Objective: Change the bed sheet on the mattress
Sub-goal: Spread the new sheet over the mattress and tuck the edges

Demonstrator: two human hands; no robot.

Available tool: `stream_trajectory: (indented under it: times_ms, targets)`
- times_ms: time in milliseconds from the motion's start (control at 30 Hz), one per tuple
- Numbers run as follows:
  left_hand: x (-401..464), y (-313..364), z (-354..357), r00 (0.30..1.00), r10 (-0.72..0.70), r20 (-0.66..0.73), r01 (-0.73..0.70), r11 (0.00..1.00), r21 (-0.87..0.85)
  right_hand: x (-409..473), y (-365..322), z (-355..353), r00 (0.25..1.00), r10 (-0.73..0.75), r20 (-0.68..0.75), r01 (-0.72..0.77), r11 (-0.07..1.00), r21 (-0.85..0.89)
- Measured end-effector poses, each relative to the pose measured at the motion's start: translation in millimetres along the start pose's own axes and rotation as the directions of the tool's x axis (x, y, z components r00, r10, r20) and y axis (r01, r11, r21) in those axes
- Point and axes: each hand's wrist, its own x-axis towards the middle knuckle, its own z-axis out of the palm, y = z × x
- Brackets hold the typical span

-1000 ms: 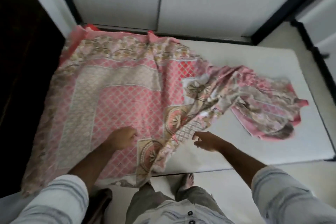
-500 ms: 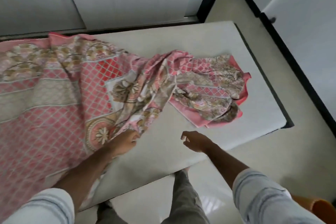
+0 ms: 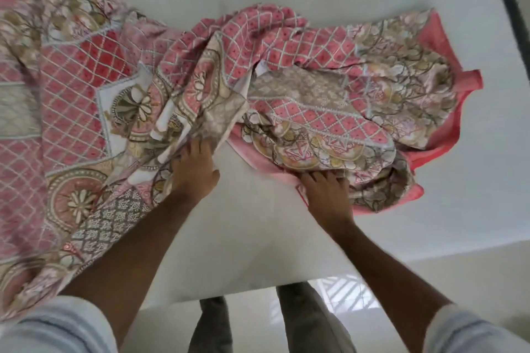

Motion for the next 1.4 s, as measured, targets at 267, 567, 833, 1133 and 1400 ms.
stream_trajectory:
  times_ms: [267, 567, 833, 1133, 1400]
  targets:
    - [-18, 24, -26, 0.996, 0.006, 0.087, -0.011, 0.998, 0.067, -33, 151, -139, 0.882, -0.469, 0.045, 0.467, 0.883, 0.042]
    - [-51, 104, -53, 0.999, 0.038, -0.036, -0.051, 0.887, -0.459, -125, 174, -123, 0.792, -0.103, 0.601, 0.046, 0.993, 0.109]
    - [-117, 108, -125, 0.981, 0.162, -0.105, -0.193, 0.774, -0.603, -92, 88, -145, 0.849, -0.181, 0.496, -0.037, 0.916, 0.399]
    - [4, 157, -45, 0.973, -0.229, 0.036, 0.163, 0.568, -0.807, 2, 126, -75, 0.787, -0.335, 0.517, -0.128, 0.732, 0.669]
    - [0, 169, -76, 0.904, -0.333, -0.266, 0.161, 0.844, -0.512, 25, 194, -93, 0.786, -0.331, 0.523, -0.327, 0.495, 0.805]
